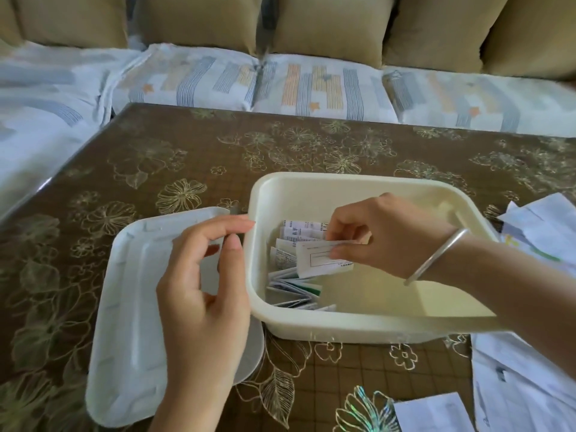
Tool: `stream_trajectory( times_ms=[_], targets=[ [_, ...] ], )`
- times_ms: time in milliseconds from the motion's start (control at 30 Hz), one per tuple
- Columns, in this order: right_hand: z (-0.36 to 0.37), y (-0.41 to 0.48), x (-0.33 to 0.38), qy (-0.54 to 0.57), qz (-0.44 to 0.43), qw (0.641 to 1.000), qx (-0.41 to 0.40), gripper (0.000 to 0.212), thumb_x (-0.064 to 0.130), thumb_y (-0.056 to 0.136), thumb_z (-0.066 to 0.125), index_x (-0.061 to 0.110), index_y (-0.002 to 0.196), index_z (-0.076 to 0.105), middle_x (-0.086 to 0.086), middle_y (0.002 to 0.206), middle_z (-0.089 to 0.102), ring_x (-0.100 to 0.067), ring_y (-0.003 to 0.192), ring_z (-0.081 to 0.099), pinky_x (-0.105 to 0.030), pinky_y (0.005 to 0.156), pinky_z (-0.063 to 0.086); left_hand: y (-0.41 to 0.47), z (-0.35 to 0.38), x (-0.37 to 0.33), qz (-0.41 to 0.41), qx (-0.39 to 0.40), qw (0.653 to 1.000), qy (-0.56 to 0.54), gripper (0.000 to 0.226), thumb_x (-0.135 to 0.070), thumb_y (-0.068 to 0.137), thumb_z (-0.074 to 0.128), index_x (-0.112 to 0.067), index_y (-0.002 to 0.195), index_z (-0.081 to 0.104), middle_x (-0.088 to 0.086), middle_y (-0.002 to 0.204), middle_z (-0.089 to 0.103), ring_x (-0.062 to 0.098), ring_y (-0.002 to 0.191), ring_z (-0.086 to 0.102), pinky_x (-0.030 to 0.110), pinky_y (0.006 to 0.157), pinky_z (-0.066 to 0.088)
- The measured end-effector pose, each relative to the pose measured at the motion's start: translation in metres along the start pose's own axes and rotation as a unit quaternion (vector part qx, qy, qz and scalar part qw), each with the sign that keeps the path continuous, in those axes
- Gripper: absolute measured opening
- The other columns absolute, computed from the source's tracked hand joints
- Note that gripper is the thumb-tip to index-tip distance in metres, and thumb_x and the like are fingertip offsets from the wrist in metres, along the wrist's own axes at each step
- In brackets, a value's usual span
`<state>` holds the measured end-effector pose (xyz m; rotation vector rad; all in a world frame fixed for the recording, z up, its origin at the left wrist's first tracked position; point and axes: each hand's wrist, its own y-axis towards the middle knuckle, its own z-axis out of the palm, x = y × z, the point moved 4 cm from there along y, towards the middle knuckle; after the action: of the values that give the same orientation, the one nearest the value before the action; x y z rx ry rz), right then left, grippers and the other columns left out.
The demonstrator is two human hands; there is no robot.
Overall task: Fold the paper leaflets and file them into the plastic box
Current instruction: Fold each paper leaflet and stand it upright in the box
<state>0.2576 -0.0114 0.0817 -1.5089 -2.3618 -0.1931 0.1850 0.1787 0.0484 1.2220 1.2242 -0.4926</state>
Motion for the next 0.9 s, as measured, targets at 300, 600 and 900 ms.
stream_trajectory(
  times_ms=[300, 600, 900],
  targets=[
    [-0.013, -0.016, -0.011, -0.058, 0.037, 0.997, -0.021, 0.011, 0.034, 0.080, 0.070, 0.035, 0.079, 0.060, 0.019, 0.072, 0.061, -0.007, 0.079, 0.063, -0.026, 0.073, 0.050, 0.054, 0.033, -0.087, 0.165, 0.306, 0.888, 0.301, 0.030, -0.010, 0.090, 0.052, -0.032, 0.092, 0.072, -0.020, 0.084, 0.066, 0.001, 0.081, 0.061, 0.028, 0.078, 0.053],
    [-0.019, -0.036, -0.013, -0.026, 0.061, 0.997, -0.027, 0.024, 0.014, 0.087, 0.052, 0.034, 0.082, 0.063, 0.007, 0.062, 0.065, -0.003, 0.054, 0.059, -0.019, 0.053, 0.047, 0.059, 0.074, -0.053, 0.046, 0.560, 0.709, 0.425, 0.043, -0.002, 0.089, 0.043, -0.032, 0.099, 0.072, -0.020, 0.085, 0.063, -0.001, 0.072, 0.057, 0.018, 0.063, 0.050],
    [-0.027, -0.032, -0.021, 0.014, 0.065, 0.997, -0.026, 0.011, 0.026, 0.087, 0.064, 0.030, 0.093, 0.072, 0.013, 0.072, 0.071, -0.001, 0.070, 0.064, -0.026, 0.082, 0.052, 0.047, 0.079, -0.041, 0.096, 0.532, 0.672, 0.507, 0.038, -0.003, 0.083, 0.048, -0.019, 0.110, 0.070, 0.004, 0.111, 0.068, 0.024, 0.099, 0.064, 0.038, 0.084, 0.055]
  ],
)
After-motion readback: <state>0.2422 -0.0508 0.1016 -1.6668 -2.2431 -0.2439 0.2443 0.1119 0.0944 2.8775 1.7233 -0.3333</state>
